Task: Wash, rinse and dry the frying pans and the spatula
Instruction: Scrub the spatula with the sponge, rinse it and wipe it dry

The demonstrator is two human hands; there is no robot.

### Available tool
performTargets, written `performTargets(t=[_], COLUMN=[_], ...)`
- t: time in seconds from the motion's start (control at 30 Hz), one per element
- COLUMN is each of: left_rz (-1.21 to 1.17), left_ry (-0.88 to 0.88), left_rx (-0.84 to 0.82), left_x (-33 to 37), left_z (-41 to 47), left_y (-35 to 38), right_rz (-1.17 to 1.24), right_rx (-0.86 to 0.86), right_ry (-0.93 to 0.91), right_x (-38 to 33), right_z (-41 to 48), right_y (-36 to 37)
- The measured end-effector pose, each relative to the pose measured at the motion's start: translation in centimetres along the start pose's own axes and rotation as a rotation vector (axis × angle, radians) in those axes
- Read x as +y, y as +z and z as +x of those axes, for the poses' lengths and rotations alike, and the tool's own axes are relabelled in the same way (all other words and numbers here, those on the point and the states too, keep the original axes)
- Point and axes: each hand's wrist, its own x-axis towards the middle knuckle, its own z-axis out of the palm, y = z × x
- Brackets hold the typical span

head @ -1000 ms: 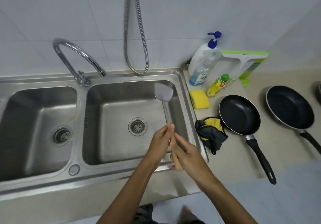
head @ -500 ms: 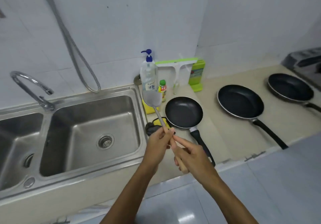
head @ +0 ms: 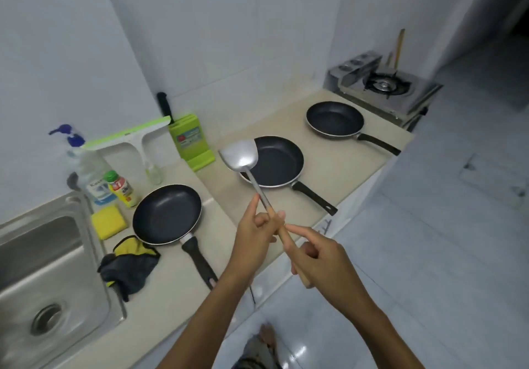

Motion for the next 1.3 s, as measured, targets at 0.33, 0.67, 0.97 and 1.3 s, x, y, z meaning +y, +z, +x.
performTargets(t=[0.33, 0.67, 0.97, 1.3], left_rz=[-0.1, -0.016, 0.019, 0.028], left_ry=[-0.002, -0.05, -0.211, -0.388], left_rx=[0.065, 0.03, 0.025, 0.182], left_x=[-0.8, -1.0, -3.6, -6.4], left_z=[16.1, 31.1, 43.4, 51.1], left_y=[14.2, 28.6, 38.0, 44.2], right_rz=[-0.063, -0.142, -0.102, -0.068], right_rx=[-0.264, -0.281, -0.27, -0.363], right_ry=[0.112, 0.149, 0.164, 0.258], right_x=[5.1, 12.3, 18.9, 24.1], right_z=[14.8, 25.4, 35.0, 44.1], right_y=[-18.2, -34.7, -43.8, -49.8])
